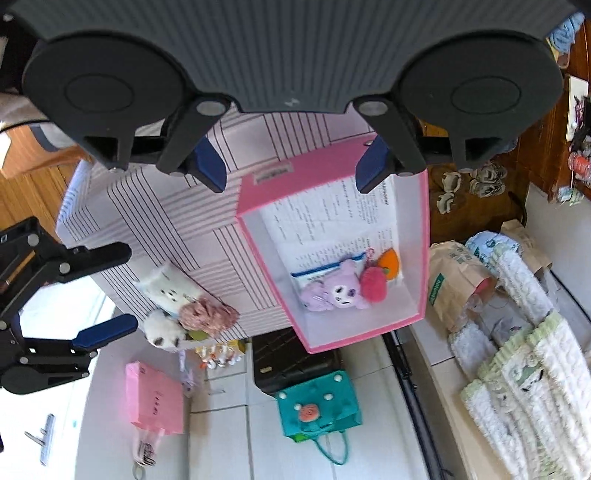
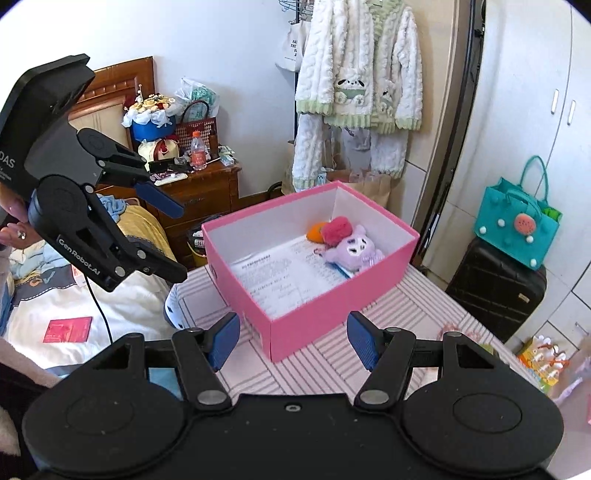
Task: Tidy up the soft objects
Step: 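Move the left tool toward the pink floral scrunchie while the right tool approaches the green ball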
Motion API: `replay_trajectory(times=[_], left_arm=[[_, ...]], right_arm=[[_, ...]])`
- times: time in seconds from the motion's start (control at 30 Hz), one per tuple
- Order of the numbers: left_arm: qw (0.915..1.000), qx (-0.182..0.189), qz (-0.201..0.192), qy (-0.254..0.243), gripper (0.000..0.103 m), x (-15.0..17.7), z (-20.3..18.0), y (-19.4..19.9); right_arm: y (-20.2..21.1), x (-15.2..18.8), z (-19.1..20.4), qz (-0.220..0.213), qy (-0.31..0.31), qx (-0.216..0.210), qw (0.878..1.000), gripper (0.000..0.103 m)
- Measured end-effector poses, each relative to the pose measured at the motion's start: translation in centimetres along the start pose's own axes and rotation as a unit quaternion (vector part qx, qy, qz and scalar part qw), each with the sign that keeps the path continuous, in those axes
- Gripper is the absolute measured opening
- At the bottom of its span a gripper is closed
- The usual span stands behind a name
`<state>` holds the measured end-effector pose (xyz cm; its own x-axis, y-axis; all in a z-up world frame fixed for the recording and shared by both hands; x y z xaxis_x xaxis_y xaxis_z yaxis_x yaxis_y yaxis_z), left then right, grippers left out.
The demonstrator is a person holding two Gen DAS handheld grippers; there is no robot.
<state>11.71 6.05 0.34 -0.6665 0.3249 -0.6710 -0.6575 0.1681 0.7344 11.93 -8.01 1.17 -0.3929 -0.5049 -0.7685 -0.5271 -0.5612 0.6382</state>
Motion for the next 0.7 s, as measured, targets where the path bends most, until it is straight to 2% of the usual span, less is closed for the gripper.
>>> replay_trajectory(times=[0.23,0.37,0.57,0.7], left_arm=[[0.9996,0.004,-0.012,-0.026,0.077,1.4,-1.3,-0.3],[0.9988,0.021,-0.041,0.019,0.077,2.2,-1.1,-0.8],[0.9932,0.058,-0.083,0.057,0.077,3.1,-2.3,-1.5],[0.9922,0.054,-0.100,0.051,0.077,3.2,-3.7,-2.7]], right_arm=[[1.1,4.0,-0.3,0.007,-0.031,0.011,0.999,0.069],[1.5,6.3,-0.4,0.001,-0.052,0.021,0.998,0.069],[1.5,9.0,-0.6,-0.007,-0.069,0.033,0.997,0.069],[1.4,10.6,-1.3,-0.028,-0.074,0.044,0.996,0.071]])
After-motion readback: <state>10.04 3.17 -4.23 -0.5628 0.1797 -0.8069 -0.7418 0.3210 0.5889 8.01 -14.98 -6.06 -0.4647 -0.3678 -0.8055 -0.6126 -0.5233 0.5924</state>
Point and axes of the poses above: each gripper's, at about its wrist camera, not at the fingertips, and y roughly against the way its jaws point, z to its left, x to its underside, the point moved 7 cm from there along -y, roughly the way its jaws point, and after that the axes turned 4 degrees about -z, right-handed, at the moved point
